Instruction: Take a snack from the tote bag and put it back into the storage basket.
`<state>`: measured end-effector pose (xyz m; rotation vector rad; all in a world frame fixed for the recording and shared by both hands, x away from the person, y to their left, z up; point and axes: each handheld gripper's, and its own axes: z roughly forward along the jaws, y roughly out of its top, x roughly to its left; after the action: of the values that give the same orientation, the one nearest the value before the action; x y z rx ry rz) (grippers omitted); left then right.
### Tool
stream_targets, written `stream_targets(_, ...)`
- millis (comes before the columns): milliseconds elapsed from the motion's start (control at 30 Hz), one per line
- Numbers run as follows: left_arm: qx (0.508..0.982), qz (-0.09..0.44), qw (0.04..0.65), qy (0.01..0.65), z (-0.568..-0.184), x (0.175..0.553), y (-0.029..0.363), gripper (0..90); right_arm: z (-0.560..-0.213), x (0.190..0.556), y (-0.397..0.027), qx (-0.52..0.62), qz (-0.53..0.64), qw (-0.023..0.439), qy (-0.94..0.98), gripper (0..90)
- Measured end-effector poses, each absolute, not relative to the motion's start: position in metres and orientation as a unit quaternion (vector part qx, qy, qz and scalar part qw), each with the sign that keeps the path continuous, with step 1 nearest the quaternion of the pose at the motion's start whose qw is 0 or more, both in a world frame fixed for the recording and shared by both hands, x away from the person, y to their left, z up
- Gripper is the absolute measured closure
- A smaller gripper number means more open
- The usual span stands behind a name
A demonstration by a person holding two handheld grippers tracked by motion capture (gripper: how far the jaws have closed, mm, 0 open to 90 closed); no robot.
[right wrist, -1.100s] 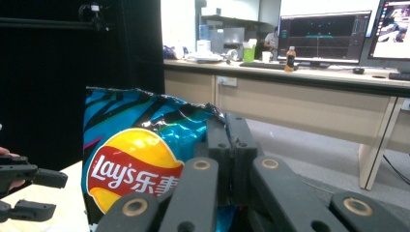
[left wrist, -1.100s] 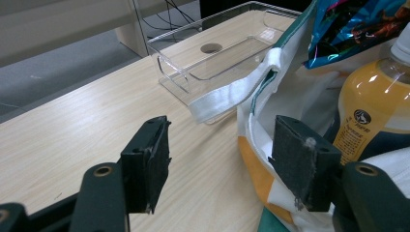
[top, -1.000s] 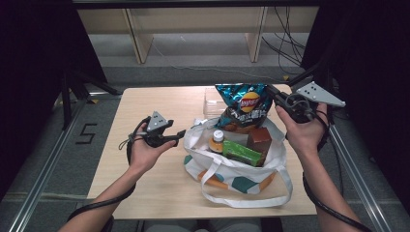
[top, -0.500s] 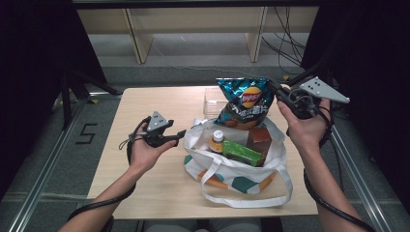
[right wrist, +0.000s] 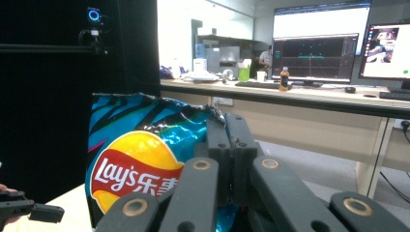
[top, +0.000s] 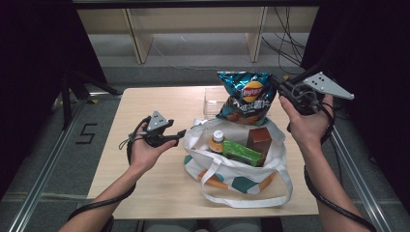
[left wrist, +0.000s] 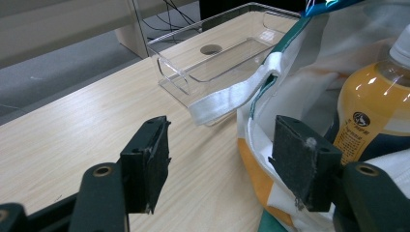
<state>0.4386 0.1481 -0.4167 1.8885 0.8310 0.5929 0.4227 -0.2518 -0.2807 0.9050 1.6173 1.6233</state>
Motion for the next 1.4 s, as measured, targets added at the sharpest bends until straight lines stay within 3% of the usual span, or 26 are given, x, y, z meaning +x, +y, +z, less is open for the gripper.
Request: stream_targets(1400, 0.771, 0.244, 0.479, 0.342, -0.415, 0.439, 0.148, 37.5, -0.26, 0.446, -0.247, 0.358, 0.628, 0.346, 0.599, 90.0)
